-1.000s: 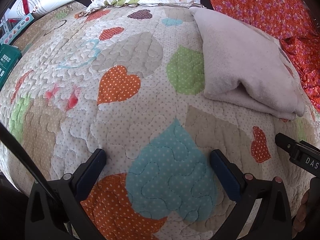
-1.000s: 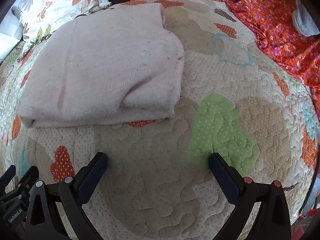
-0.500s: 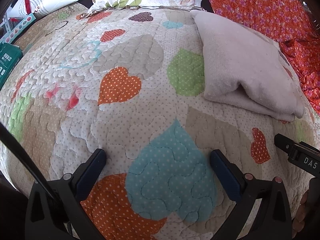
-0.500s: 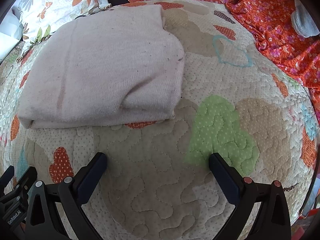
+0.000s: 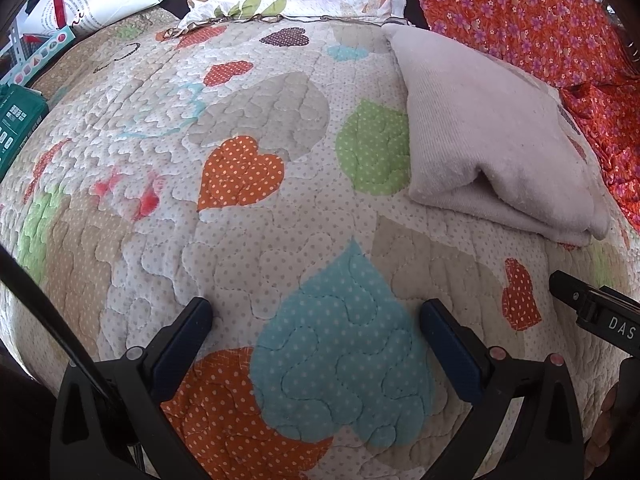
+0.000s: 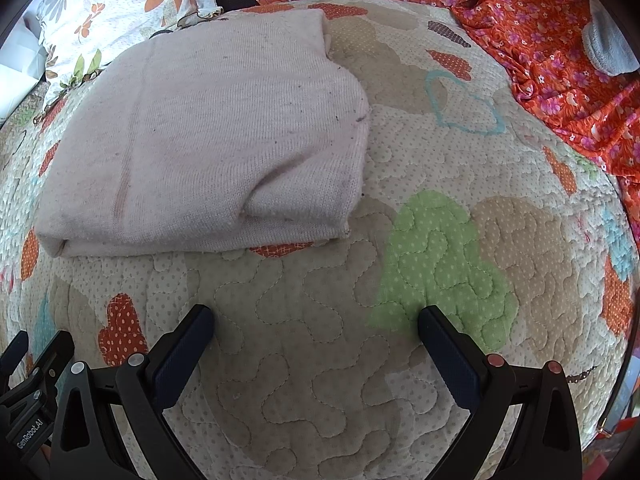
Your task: Fold small clothes
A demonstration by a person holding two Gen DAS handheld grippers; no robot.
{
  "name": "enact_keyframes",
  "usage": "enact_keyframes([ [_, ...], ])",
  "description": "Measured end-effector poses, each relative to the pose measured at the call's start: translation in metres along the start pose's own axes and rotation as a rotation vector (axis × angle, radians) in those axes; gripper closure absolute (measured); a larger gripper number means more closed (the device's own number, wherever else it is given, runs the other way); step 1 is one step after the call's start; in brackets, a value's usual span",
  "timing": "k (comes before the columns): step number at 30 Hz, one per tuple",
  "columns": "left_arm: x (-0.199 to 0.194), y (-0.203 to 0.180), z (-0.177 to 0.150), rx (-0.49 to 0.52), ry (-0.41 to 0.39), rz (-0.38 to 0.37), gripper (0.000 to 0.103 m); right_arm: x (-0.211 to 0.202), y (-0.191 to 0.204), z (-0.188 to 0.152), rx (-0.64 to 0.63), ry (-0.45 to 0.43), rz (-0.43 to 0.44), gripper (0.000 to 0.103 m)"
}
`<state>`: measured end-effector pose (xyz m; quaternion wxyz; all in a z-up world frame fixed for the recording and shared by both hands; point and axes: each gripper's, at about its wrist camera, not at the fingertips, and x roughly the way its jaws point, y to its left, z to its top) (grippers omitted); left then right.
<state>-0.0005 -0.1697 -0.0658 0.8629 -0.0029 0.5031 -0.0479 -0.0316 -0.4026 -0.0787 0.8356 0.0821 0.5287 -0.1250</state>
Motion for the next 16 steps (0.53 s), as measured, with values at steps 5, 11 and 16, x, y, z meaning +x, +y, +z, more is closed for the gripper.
enact_keyframes([
  [5, 0.0000, 0.0001, -0.0003, 0.000, 0.000, 0.000, 0.000, 0.0002, 0.0001, 0.0001, 0.000, 0.000, 0.000, 0.000],
  [11, -0.0002, 0.0001, -0.0005, 0.000, 0.001, -0.002, 0.000, 0.0000, 0.0009, -0.0004, 0.000, -0.001, -0.001, 0.000],
  [16, -0.0005, -0.0014, 0.0002, 0.006, -0.007, -0.002, 0.000, 0.0003, -0.0012, 0.0004, -0.003, -0.004, -0.002, 0.000],
])
